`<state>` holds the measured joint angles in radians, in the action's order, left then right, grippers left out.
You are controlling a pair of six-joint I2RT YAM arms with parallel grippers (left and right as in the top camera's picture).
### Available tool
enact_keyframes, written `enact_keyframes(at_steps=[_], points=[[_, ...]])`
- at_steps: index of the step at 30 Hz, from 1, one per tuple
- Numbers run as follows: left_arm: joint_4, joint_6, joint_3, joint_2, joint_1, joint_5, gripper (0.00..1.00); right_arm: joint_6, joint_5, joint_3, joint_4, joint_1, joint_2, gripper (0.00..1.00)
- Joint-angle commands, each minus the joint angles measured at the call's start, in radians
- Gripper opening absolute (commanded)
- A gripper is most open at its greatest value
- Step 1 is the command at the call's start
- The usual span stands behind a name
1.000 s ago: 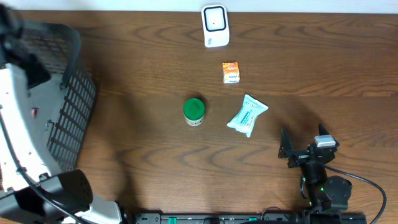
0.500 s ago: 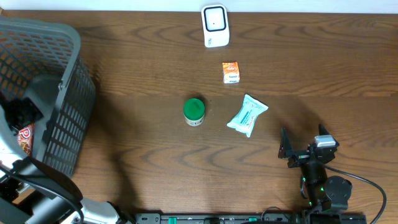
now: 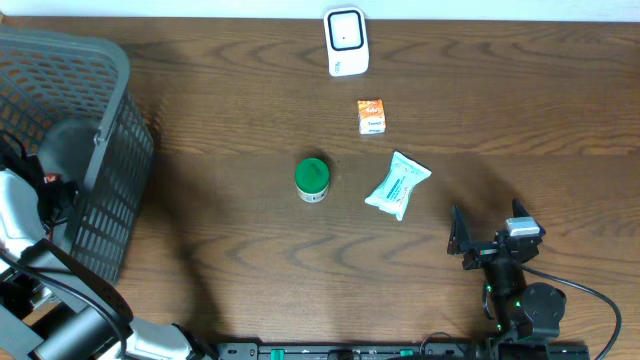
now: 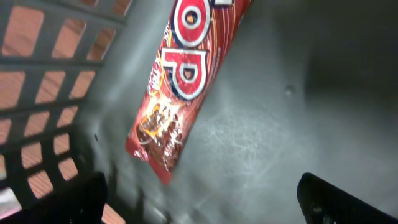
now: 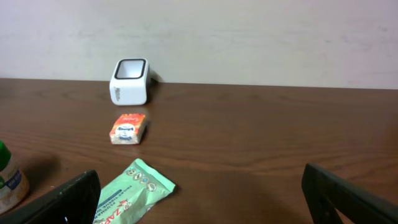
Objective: Scan the item barcode
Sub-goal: 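Reach the left gripper into the basket and grasp the red Top bar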
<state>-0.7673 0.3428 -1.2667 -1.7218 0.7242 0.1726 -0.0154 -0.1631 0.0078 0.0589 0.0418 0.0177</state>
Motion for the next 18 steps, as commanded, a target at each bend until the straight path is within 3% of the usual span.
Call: enact_keyframes(at_steps=[1, 18], points=[[0.035, 0.056, 0.005, 0.001, 0.011, 0.026, 0.98, -0.014, 0.002, -0.002, 0.003, -0.006, -0.003, 0.99], [0.122, 0.057, 0.005, -0.172, 0.102, -0.084, 0.98, -0.014, 0.001, -0.002, 0.003, -0.006, -0.003, 0.99]])
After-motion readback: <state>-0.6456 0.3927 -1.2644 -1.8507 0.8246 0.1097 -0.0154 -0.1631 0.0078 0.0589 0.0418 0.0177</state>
